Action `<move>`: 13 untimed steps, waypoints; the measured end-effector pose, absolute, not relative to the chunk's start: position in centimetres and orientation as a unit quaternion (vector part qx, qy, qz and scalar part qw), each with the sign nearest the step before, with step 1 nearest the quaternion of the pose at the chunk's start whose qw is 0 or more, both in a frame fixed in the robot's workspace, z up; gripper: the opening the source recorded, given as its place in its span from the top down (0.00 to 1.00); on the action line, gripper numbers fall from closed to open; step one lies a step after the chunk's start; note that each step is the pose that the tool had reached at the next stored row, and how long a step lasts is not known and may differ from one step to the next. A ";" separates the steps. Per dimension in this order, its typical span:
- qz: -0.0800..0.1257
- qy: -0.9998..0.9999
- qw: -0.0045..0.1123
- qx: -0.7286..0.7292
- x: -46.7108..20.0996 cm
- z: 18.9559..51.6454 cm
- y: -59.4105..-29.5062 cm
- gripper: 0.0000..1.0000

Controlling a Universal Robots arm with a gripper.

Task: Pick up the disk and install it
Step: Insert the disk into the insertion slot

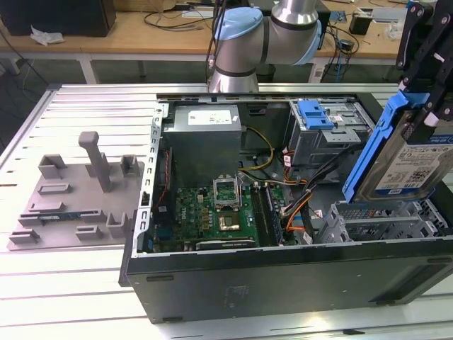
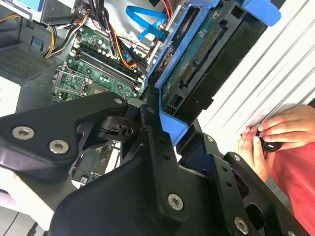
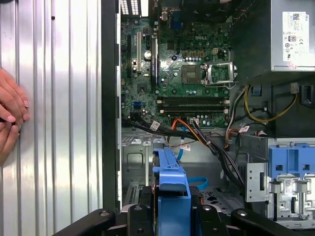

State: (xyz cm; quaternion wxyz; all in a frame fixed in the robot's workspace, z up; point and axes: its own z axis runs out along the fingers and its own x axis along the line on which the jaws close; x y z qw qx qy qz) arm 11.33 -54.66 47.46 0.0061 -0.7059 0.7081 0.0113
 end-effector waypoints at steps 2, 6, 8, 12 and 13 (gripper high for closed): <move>0.011 0.708 0.006 -0.706 11.3 47.4 -54.7 0.63; 0.011 0.708 0.006 -0.706 11.3 47.3 -54.7 0.63; 0.011 0.707 0.006 -0.707 11.3 47.2 -54.7 0.63; 0.011 0.705 0.006 -0.709 11.3 47.2 -54.7 0.63; 0.011 0.704 0.006 -0.710 11.3 47.2 -54.7 0.63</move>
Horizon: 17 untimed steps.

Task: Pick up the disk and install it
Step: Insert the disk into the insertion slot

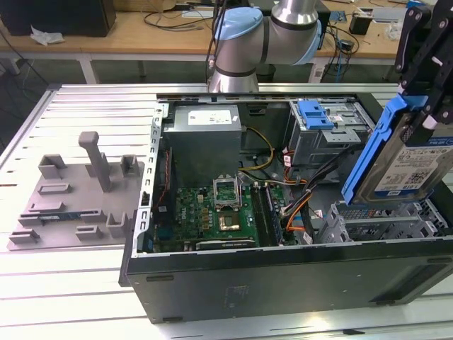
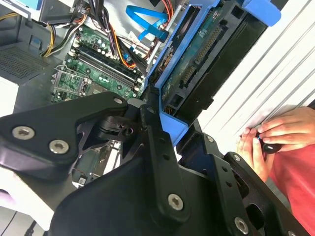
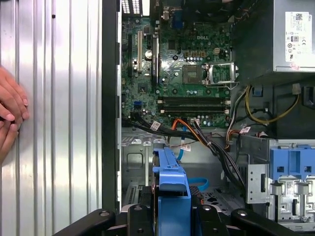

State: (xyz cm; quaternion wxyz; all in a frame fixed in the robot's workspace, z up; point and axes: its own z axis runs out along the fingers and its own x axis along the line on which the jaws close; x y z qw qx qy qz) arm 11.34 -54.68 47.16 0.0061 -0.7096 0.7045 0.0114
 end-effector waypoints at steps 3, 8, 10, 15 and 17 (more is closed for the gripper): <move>0.011 0.703 0.006 -0.711 11.3 47.1 -54.7 0.63; 0.011 0.703 0.006 -0.711 11.3 47.1 -54.8 0.63; 0.011 0.703 0.006 -0.711 11.3 47.0 -54.8 0.63; 0.011 0.703 0.006 -0.711 11.3 46.8 -54.8 0.63; 0.011 0.703 0.006 -0.711 11.3 46.8 -54.8 0.63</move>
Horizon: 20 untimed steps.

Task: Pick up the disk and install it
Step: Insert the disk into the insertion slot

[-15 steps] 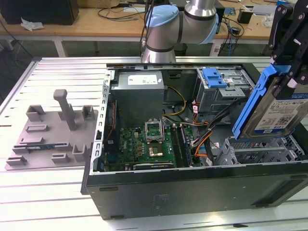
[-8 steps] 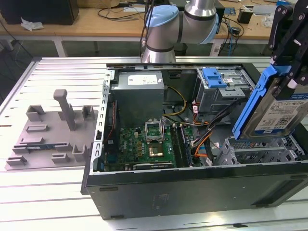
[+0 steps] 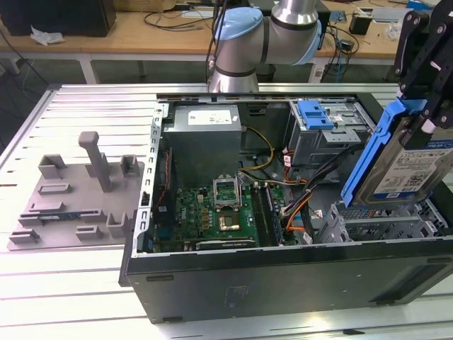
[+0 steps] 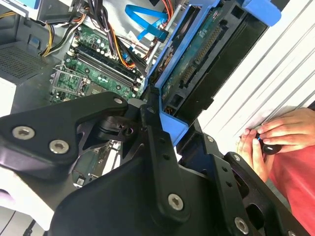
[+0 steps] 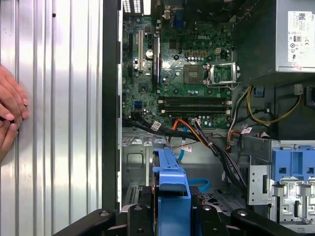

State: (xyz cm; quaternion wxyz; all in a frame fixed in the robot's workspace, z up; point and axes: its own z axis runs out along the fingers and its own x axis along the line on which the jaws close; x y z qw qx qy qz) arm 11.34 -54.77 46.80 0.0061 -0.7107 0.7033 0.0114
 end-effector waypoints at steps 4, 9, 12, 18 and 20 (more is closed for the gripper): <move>0.011 0.703 0.006 -0.711 11.3 46.7 -54.8 0.63; 0.011 0.703 0.006 -0.711 11.3 46.5 -54.8 0.63; 0.011 0.703 0.006 -0.711 11.3 46.3 -54.8 0.63; 0.011 0.703 0.006 -0.711 11.4 46.0 -54.8 0.63; 0.011 0.703 0.006 -0.711 11.4 45.9 -54.8 0.63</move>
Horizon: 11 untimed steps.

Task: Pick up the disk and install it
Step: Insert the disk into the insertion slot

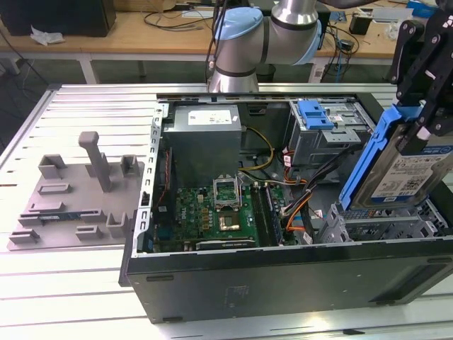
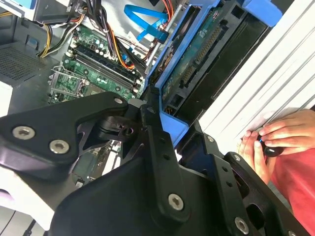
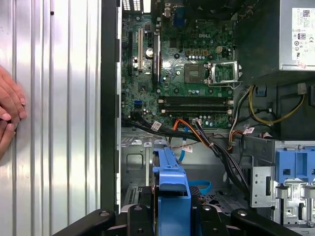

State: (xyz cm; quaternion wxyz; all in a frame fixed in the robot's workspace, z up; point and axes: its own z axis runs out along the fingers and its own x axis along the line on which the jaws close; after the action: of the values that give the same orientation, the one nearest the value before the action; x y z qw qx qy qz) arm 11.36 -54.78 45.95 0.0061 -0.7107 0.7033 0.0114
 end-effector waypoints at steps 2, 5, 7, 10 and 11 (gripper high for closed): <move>0.011 0.703 0.006 -0.711 11.4 45.9 -54.8 0.63; 0.011 0.703 0.006 -0.711 11.4 45.8 -54.8 0.63; 0.011 0.703 0.006 -0.711 11.4 45.7 -54.8 0.63; 0.011 0.703 0.006 -0.711 11.4 45.5 -54.8 0.63; 0.011 0.703 0.006 -0.711 11.4 45.5 -54.8 0.63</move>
State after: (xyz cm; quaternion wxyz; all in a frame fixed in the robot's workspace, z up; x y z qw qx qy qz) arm 11.43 -54.79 45.45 0.0061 -0.7108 0.7033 0.0114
